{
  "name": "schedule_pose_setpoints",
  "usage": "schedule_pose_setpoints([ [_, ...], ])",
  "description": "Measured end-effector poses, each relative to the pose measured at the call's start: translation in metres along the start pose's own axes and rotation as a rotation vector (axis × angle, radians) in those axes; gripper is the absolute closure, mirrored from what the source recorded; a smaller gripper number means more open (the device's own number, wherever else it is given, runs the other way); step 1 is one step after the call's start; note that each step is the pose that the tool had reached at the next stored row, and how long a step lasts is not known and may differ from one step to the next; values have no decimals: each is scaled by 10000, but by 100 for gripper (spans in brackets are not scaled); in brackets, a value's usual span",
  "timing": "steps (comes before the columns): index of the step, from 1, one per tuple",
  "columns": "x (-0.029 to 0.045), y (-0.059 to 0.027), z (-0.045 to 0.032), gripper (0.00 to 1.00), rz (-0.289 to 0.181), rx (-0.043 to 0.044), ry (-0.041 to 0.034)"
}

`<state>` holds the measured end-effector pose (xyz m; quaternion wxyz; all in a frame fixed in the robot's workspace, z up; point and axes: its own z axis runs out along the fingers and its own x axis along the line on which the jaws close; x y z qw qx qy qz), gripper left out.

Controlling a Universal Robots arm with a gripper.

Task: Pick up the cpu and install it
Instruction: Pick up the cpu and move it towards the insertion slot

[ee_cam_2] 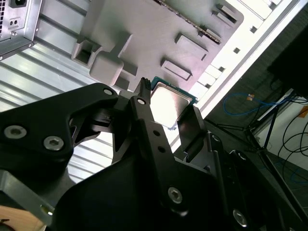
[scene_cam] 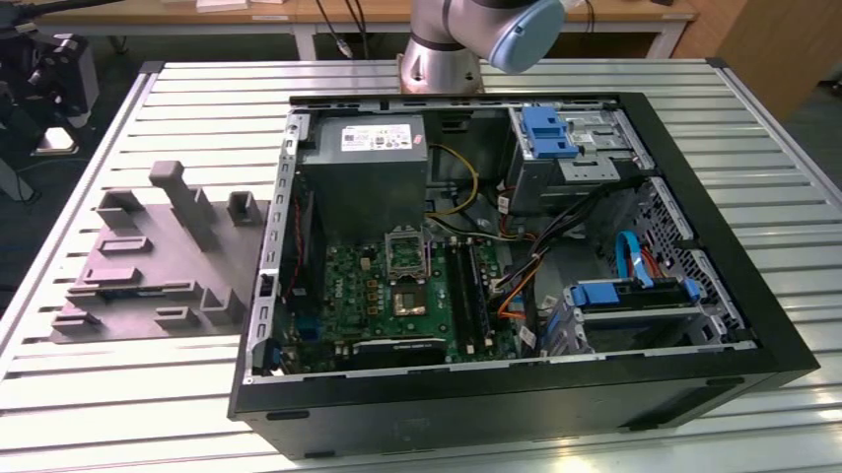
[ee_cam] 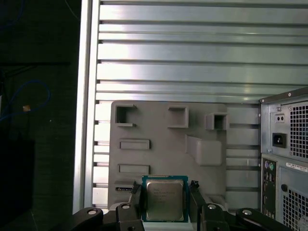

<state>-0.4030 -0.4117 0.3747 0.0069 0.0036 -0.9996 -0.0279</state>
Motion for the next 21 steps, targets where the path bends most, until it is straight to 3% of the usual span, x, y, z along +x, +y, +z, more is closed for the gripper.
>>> schedule_pose_setpoints([
  [21, -103, -1, -1, 53, 0, -1, -1],
])
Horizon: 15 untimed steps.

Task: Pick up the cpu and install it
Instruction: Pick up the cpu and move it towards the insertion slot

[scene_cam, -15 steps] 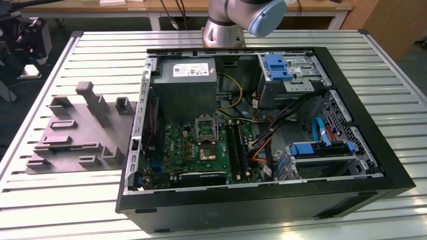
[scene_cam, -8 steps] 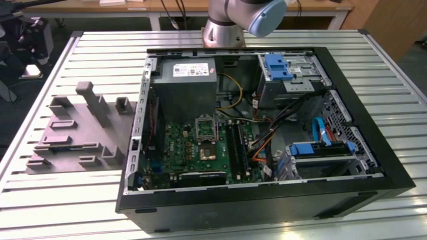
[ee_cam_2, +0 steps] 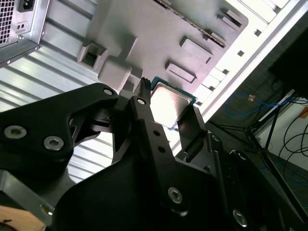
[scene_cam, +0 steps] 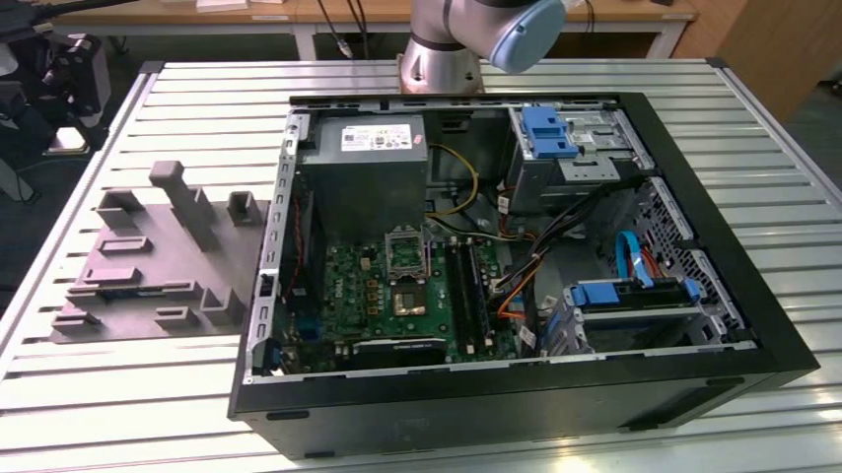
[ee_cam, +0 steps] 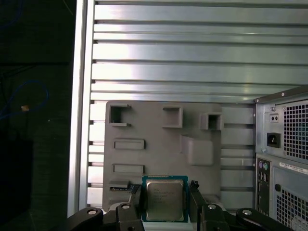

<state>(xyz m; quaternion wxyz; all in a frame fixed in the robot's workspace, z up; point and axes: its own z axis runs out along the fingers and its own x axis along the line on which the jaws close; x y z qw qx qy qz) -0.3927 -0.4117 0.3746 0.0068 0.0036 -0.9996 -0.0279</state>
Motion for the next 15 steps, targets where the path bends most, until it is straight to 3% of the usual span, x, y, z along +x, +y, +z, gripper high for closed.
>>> schedule_pose_setpoints([
  [5, -38, 0, -1, 53, 1, 0, 0],
  [15, -44, 1, -11, 53, 1, 2, 3],
])
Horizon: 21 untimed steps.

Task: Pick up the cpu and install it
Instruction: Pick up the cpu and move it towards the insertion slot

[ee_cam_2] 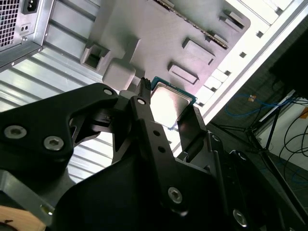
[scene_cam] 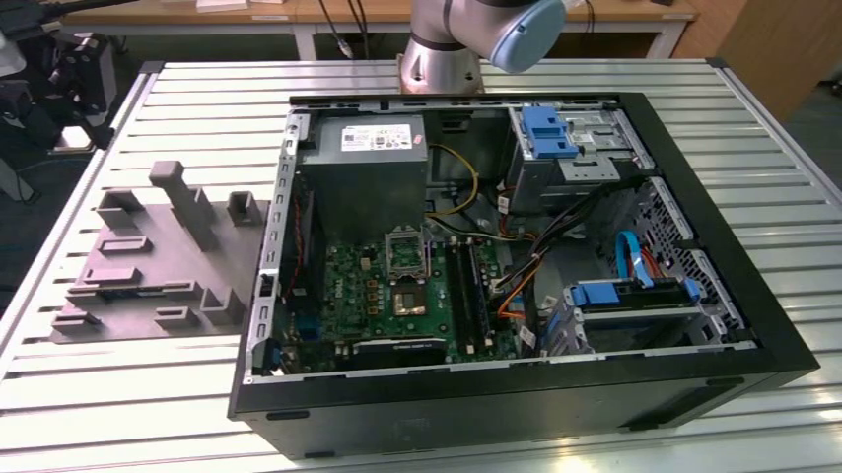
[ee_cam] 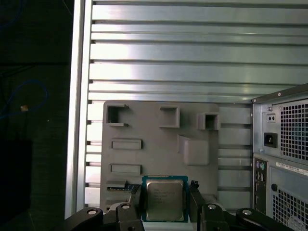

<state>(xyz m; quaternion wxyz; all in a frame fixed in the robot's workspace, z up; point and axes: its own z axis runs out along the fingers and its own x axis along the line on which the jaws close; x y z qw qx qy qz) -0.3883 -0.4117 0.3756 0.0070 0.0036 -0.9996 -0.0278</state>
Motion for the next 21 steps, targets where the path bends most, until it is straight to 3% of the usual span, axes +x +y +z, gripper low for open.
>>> schedule_pose_setpoints([
  [4, 1, 3, -59, 53, 0, -1, -2],
  [13, 0, 3, -62, 53, 409, -6, -24],
  [21, -10, 3, -62, 53, 437, -8, -27],
])
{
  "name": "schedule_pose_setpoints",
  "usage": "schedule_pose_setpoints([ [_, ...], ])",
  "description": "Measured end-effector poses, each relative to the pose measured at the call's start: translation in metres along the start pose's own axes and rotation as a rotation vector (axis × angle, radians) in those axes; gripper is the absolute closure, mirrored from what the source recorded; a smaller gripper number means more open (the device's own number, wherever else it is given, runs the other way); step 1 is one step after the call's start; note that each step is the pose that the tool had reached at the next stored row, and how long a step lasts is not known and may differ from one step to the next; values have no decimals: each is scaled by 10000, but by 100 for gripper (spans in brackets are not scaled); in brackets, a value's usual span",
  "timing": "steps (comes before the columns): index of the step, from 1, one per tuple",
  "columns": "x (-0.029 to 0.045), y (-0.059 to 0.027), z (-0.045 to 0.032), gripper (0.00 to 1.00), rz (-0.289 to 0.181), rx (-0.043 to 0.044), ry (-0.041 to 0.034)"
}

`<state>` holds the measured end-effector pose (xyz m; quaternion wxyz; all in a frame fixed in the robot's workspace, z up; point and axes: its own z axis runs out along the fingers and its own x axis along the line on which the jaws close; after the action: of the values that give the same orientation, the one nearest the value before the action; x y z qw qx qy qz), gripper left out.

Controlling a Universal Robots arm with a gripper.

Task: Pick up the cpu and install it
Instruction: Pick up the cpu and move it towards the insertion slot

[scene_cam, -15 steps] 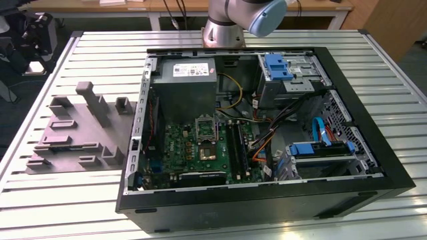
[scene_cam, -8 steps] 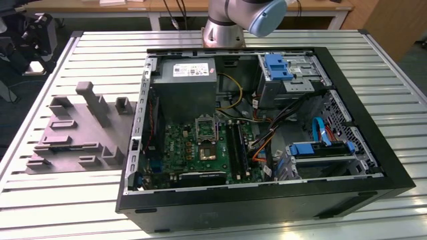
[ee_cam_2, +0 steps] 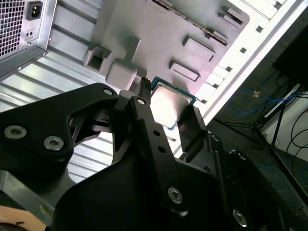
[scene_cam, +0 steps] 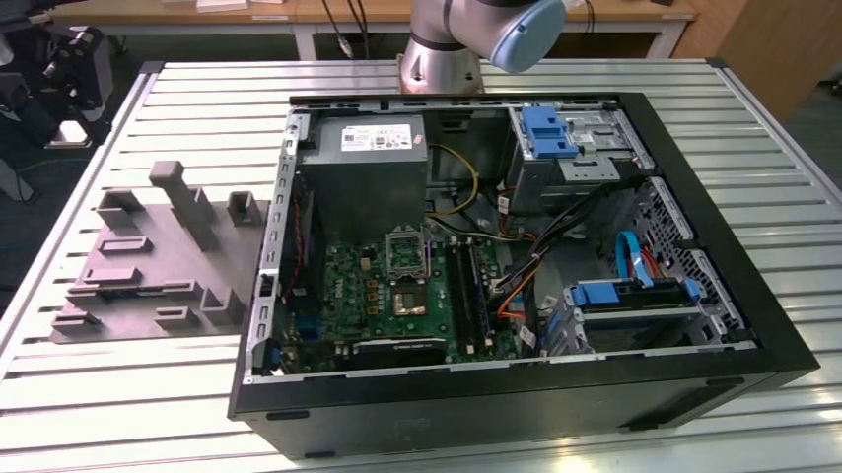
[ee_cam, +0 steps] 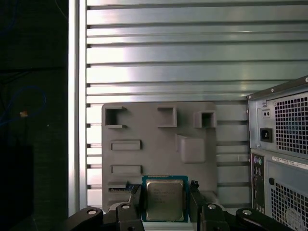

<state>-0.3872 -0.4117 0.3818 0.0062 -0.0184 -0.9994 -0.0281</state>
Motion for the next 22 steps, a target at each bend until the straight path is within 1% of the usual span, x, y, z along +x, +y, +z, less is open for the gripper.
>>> schedule_pose_setpoints([
  [5, -34, 1, -1, 53, 0, 1, 1],
  [22, -87, 3, -1, 53, 0, 1, 1],
])
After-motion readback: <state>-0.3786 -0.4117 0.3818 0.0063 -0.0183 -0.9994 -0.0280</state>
